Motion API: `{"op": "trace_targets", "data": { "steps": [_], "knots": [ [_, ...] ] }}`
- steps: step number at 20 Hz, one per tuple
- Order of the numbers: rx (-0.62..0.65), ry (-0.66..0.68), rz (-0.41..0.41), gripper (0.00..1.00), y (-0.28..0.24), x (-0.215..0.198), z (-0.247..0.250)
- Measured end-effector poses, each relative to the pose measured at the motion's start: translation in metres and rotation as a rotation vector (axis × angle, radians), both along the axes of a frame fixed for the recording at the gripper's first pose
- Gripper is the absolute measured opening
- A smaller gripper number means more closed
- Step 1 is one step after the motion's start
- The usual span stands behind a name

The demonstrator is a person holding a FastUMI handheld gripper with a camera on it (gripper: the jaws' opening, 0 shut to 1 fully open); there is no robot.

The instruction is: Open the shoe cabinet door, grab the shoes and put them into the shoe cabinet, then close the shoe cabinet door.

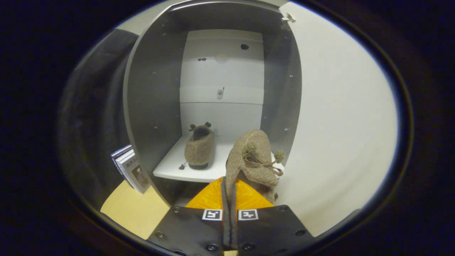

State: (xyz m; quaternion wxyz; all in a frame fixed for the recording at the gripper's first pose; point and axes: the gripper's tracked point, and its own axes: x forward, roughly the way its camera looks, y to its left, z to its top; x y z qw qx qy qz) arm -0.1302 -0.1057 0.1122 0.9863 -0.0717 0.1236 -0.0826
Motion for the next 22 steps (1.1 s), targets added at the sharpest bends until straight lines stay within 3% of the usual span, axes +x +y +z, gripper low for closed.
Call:
{"op": "trace_targets", "data": {
  "steps": [11, 22],
  "knots": [
    [-0.083, 0.04, -0.042, 0.03, -0.021, 0.117, 0.019],
    [-0.15, 0.113, -0.04, 0.03, -0.031, 0.197, 0.002]
  ]
}}
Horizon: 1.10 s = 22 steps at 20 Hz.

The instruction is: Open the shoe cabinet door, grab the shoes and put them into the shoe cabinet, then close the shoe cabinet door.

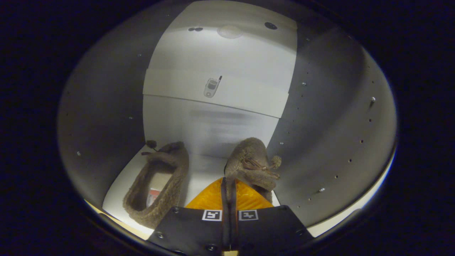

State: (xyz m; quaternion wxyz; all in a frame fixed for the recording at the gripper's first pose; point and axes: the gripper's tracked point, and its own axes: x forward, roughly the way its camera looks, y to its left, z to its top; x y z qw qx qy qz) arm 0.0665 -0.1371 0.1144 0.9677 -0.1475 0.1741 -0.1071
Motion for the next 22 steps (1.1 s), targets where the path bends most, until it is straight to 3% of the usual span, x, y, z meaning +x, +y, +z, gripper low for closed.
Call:
{"op": "trace_targets", "data": {
  "steps": [5, 6, 8, 10, 11, 13, 22],
  "knots": [
    [0.016, 0.008, 0.016, 0.03, 0.004, 0.015, -0.009],
    [0.021, 0.018, 0.02, 0.14, 0.006, 0.015, -0.011],
    [0.015, 0.031, 0.027, 0.12, 0.007, 0.016, -0.019],
    [0.01, 0.036, 0.032, 0.26, 0.013, 0.011, -0.02],
    [0.005, 0.037, 0.022, 0.25, 0.012, 0.011, -0.021],
    [0.025, 0.027, 0.013, 0.37, 0.011, 0.004, -0.018],
    [0.11, -0.138, -0.027, 0.43, 0.008, -0.064, 0.025]
  ]
}}
